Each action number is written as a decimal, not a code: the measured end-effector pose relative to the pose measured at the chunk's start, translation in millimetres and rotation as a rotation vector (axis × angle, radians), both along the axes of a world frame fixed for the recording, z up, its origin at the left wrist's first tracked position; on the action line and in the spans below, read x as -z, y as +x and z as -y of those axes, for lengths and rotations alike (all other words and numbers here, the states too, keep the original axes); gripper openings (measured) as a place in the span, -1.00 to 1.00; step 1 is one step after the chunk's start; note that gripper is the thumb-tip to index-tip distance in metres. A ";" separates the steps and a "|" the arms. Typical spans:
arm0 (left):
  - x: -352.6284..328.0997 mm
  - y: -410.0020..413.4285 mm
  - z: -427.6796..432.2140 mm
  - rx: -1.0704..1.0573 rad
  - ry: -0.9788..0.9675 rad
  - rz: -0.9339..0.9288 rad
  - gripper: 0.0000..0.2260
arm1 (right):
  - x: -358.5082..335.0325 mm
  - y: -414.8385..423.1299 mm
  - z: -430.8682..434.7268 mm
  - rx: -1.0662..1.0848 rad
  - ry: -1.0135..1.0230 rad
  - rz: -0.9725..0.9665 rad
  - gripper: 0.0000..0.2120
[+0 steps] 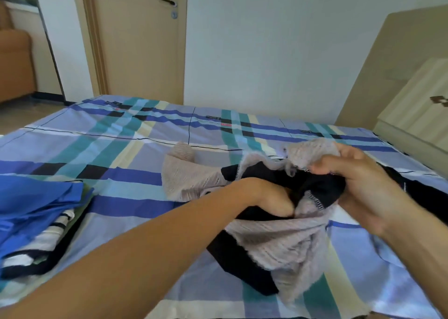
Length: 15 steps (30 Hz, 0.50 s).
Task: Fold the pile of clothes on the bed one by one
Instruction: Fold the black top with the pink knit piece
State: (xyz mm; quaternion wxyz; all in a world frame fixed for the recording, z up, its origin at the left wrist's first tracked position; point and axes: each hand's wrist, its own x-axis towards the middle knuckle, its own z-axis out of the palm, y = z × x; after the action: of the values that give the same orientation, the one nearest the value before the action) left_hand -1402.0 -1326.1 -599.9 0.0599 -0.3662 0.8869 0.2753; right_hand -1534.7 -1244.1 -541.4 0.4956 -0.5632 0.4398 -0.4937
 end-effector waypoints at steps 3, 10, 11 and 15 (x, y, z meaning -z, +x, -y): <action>-7.3 27.0 -21.4 -0.079 0.213 -0.474 -0.79 | 2.1 -33.5 5.7 0.109 0.025 -0.109 -0.76; 72.2 56.3 9.8 -0.466 -0.096 -0.313 -0.89 | 5.0 -42.9 5.2 0.083 -0.009 -0.127 -0.78; 80.9 50.0 8.5 -0.477 -0.059 -0.313 -0.75 | 5.0 -42.1 4.5 0.062 -0.017 -0.140 -0.78; 85.1 13.3 3.7 -0.645 -0.004 -0.682 -0.34 | -0.3 -40.3 -0.2 0.015 -0.052 -0.210 -0.75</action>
State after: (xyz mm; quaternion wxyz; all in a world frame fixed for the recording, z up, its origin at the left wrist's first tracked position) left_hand -1388.7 -1329.8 -685.0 -0.3242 -0.5118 0.6974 0.3828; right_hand -1575.0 -1244.0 -541.1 0.4281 -0.6213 0.4806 -0.4469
